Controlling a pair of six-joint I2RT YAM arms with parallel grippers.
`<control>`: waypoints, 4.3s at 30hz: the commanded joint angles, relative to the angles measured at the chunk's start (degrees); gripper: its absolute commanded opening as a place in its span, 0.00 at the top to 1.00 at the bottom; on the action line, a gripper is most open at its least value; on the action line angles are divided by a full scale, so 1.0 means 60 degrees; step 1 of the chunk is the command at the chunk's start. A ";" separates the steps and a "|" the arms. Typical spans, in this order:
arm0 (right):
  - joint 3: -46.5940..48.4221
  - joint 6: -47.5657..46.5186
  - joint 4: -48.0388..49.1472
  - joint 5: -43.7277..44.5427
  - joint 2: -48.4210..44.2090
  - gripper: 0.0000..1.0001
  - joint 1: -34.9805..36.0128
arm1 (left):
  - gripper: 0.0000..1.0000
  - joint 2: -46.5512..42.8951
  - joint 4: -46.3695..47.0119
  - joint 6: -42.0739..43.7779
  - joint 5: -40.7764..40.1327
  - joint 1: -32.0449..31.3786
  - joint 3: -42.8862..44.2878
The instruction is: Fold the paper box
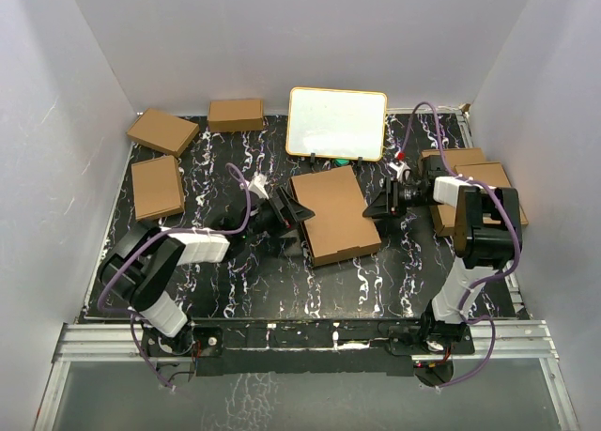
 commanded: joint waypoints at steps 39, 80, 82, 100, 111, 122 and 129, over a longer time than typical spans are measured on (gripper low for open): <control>-0.0462 -0.0006 0.0811 0.0171 0.0519 0.73 -0.0886 | 0.03 0.1750 0.3686 -0.1298 0.0060 -0.0186 -0.0336; -0.0203 -0.2589 -0.0799 -0.2428 -0.1929 0.23 -0.0900 | 0.73 -0.3747 -0.1117 -0.0120 -0.0356 0.0728 -0.1611; -0.0269 -0.2570 -0.0750 -0.2413 -0.2042 0.23 -0.0914 | 0.76 -0.4662 -0.2832 0.0136 -0.0135 0.1354 -0.1445; -0.0390 -0.2589 -0.0681 -0.2413 -0.2085 0.23 -0.1054 | 0.84 -0.2134 -1.3547 0.8188 -0.3984 0.4710 0.7166; -0.0407 -0.2609 -0.0677 -0.2393 -0.1907 0.23 -0.1090 | 0.83 0.2128 -1.4791 1.0588 -0.7326 0.3444 1.1248; -0.0414 -0.2687 -0.0738 -0.2431 -0.1820 0.23 -0.1105 | 0.20 0.4079 -1.4930 1.1337 -0.8918 0.1768 1.2228; -0.0415 -0.2718 -0.0771 -0.2453 -0.1789 0.23 -0.1129 | 0.03 0.4303 -1.5352 1.0488 -0.7766 0.1088 1.2540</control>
